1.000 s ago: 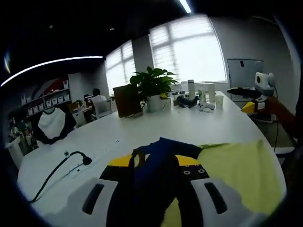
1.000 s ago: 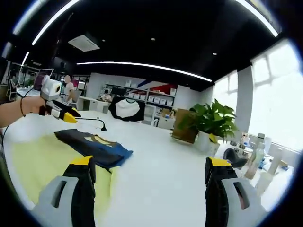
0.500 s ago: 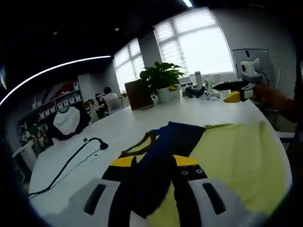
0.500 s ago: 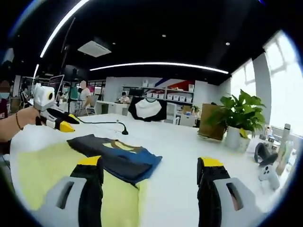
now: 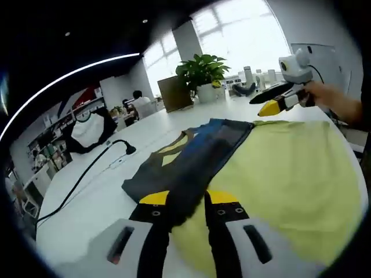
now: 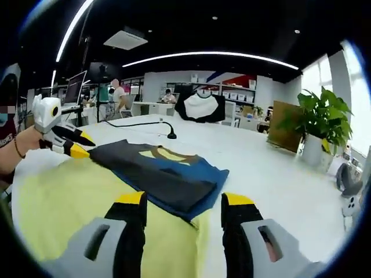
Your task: Fold the garment on the visible template until the final outline fits inside the template.
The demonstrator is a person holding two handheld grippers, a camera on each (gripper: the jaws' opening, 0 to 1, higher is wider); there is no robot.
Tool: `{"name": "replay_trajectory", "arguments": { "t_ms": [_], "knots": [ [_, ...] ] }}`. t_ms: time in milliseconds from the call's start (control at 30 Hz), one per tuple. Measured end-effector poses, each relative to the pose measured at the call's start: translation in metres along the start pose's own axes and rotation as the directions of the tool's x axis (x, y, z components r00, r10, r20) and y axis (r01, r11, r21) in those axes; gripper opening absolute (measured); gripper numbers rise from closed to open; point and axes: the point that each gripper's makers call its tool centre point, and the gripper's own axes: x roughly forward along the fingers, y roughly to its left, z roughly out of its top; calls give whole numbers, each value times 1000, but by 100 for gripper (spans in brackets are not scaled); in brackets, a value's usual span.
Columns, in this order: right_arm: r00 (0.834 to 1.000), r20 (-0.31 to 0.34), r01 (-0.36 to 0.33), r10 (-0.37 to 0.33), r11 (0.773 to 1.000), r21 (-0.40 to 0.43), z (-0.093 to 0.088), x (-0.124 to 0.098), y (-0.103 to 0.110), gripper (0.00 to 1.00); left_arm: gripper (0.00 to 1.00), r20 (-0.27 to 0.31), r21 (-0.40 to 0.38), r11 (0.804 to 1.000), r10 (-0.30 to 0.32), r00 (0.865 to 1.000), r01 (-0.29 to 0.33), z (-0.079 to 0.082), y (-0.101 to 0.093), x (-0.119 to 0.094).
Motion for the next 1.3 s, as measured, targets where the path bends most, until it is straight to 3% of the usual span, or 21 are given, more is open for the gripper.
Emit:
{"name": "replay_trajectory", "arguments": {
  "t_ms": [200, 300, 367, 633, 867, 1000, 1100, 1300],
  "knots": [
    [998, -62, -34, 34, 999, 5, -13, 14, 5, 28, 22, -6, -8, 1000, -6, 1000, 6, -5, 0, 3],
    [994, -102, -47, 47, 999, 2, -22, 15, 9, 26, 18, -16, -5, 1000, -12, 1000, 12, -8, -3, 3],
    [994, -95, -52, 50, 998, -19, -22, 14, 13, 26, 17, -18, -7, 1000, -12, 1000, 12, -9, -3, 3],
    [992, -122, -26, 29, 999, 26, -26, 23, 0, 18, 12, -17, -21, 999, -27, 999, 27, -14, -5, 5],
    [991, -134, -26, 28, 1000, 17, -30, 26, -2, 0, 7, -23, -35, 999, -29, 999, 28, -15, -4, 6],
    [992, -120, -28, 32, 999, 36, -26, 20, -2, 0, 7, -27, -44, 999, -25, 999, 24, -17, -2, 6],
    [993, -111, -25, 31, 998, 57, -23, 17, -5, 0, 12, -38, 13, 1000, -16, 999, 16, -16, -1, 10],
    [994, -107, -24, 33, 997, 78, -20, 13, -7, 0, 9, -70, 66, 998, -7, 998, 11, -17, -2, 14]
  ]
}}
